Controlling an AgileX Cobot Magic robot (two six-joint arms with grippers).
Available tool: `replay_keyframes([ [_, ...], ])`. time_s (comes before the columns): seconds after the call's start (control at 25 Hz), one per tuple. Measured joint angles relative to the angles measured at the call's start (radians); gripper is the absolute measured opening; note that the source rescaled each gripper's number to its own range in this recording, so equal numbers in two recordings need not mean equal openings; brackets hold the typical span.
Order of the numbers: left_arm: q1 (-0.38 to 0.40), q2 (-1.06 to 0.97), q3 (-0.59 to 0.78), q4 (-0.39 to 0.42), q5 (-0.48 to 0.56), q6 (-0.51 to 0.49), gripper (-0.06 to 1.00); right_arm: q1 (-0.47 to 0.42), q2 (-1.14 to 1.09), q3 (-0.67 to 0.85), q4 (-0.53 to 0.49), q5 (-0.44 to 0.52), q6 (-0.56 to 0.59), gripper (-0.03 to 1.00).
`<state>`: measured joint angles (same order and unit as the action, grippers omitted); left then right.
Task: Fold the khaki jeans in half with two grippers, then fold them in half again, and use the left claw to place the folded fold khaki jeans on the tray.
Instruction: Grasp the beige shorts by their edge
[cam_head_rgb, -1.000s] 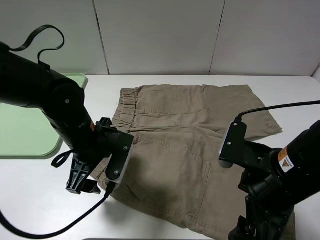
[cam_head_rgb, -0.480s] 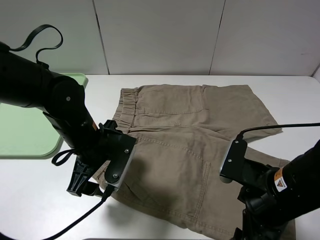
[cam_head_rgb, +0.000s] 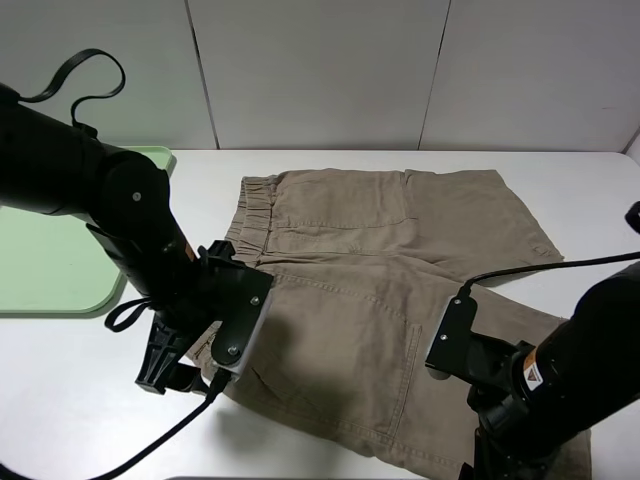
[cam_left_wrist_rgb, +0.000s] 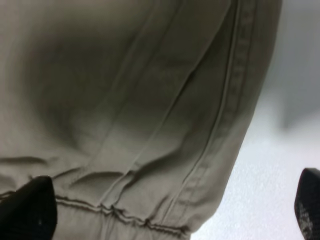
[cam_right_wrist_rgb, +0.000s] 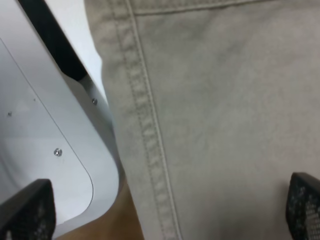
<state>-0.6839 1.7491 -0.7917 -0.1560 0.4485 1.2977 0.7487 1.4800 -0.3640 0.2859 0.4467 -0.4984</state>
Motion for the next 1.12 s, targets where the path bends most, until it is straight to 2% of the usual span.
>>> replay_keyframes([
  [0.48,0.000,0.005,0.000,-0.024,0.000,0.008,0.93,0.000,0.114,0.000,0.019,-0.060,-0.002,1.00],
  [0.92,0.000,0.130,-0.003,-0.029,-0.005,0.007,0.92,0.000,0.132,-0.003,0.023,-0.064,-0.001,1.00],
  [1.04,0.000,0.141,-0.006,-0.029,-0.005,0.007,0.89,0.000,0.133,-0.003,0.025,-0.066,-0.001,1.00],
  [1.12,0.000,0.144,-0.007,-0.029,-0.012,0.007,0.84,0.000,0.133,-0.003,0.027,-0.067,-0.001,1.00],
])
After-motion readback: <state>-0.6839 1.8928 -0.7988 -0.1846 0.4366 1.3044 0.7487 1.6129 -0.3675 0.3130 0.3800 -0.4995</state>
